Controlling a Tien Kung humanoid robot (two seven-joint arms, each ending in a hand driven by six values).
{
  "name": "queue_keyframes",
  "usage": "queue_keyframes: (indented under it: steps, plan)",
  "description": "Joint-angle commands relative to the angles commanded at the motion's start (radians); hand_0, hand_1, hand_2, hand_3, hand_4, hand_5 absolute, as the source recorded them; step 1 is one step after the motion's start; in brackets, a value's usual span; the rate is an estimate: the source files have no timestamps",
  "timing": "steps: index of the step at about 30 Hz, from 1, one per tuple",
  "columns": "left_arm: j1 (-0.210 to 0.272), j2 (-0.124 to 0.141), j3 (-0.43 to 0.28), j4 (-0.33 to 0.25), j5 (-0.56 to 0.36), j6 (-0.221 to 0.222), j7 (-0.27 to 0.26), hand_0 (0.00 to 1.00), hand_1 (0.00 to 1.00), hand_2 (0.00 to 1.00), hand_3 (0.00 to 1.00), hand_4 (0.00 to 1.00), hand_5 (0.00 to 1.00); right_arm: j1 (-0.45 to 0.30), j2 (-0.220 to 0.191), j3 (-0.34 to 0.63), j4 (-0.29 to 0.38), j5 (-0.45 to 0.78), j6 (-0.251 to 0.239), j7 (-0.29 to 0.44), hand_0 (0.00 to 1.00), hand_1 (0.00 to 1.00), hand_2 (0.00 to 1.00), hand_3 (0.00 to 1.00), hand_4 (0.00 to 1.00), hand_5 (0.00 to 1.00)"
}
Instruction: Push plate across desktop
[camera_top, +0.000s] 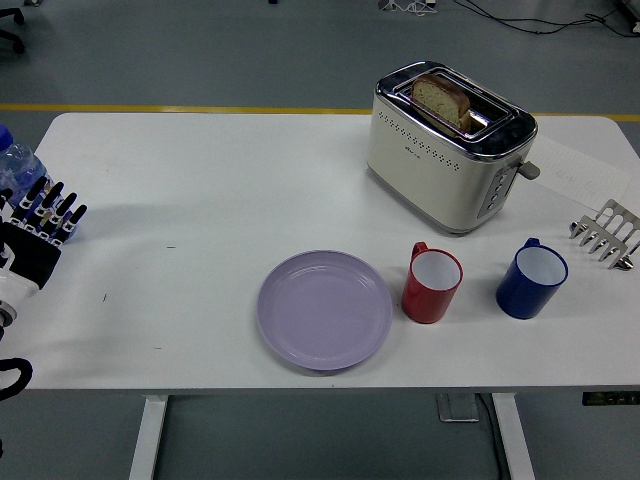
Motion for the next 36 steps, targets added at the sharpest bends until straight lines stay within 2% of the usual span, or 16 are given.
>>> queue_keyframes:
  steps: [7,36]
  plan:
    - [0.006,-0.009,-0.002,-0.002,-0.003,0.021,-0.022,0.691,0.719,0.710,0.682,0.509,0.985,-0.002,0.000,0.002,0.000,0.000,0.000,0.000,0.514,0.478,0.580,0.541,0.154,0.286]
    - [0.038,-0.028,0.004,0.005,0.006,0.063,-0.026,0.695,0.709,0.690,0.679,0.510,0.995,-0.017,0.000,0.025,0.000,-0.033,0.004,-0.008,0.513,0.478,0.582,0.541,0.152,0.287]
